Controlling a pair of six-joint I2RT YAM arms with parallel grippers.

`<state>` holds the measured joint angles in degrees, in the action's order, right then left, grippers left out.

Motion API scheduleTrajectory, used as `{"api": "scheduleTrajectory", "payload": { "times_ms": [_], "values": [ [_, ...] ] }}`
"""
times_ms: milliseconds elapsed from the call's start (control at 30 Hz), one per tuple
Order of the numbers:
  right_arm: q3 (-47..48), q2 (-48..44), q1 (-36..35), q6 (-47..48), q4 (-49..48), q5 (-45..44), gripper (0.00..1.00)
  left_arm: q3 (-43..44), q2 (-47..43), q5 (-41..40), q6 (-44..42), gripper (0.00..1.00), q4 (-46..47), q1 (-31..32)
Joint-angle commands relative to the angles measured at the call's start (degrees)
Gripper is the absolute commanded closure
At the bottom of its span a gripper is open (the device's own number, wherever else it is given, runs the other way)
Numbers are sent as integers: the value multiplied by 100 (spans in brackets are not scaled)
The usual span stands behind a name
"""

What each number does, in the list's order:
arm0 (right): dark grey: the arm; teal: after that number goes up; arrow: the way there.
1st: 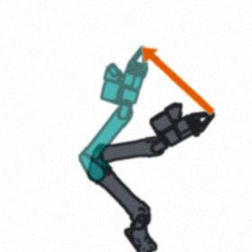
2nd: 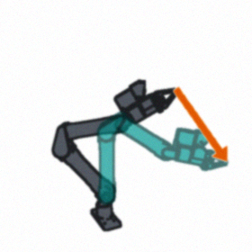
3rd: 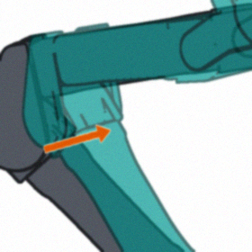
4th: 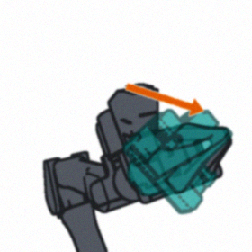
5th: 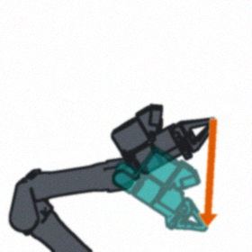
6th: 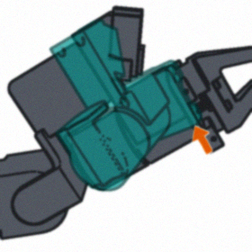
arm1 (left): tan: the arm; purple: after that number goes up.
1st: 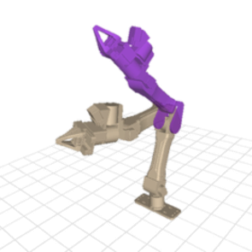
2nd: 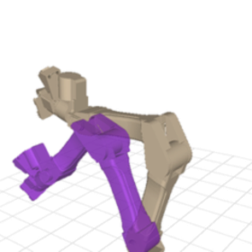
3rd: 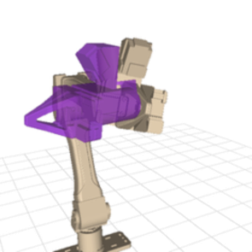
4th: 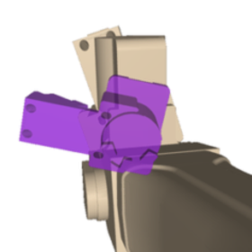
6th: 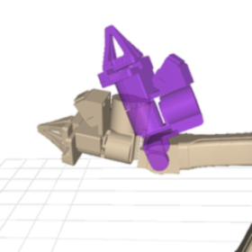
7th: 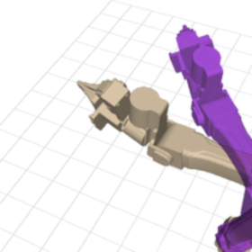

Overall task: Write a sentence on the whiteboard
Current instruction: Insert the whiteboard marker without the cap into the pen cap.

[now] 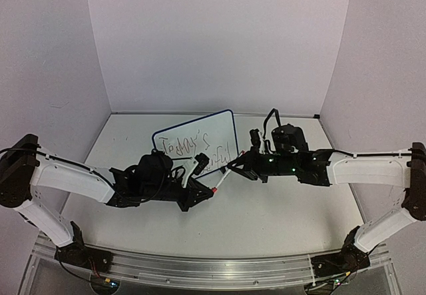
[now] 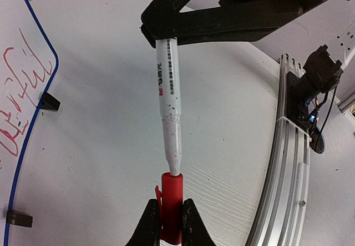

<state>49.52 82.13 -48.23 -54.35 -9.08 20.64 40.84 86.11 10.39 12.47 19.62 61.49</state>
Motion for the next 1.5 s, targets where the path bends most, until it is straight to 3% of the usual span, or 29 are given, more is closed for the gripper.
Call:
{"api": "scheduleTrajectory", "payload": {
  "times_ms": [0,500,1000,1133,1467],
  "values": [
    [120,93,-63,-58,-190,70,100,-24,-221,7,19,100,299,-1],
    [111,102,-113,-76,-208,53,100,226,-37,-258,191,100,618,3],
    [48,352,-248,-100,-234,-21,100,1293,590,-342,327,100,140,-6],
    [-115,277,-244,-177,-247,-281,100,1314,573,-327,373,100,-49,-10],
    [-118,704,-320,-366,-546,109,100,1053,323,-272,163,100,363,-43]
  ]
}}
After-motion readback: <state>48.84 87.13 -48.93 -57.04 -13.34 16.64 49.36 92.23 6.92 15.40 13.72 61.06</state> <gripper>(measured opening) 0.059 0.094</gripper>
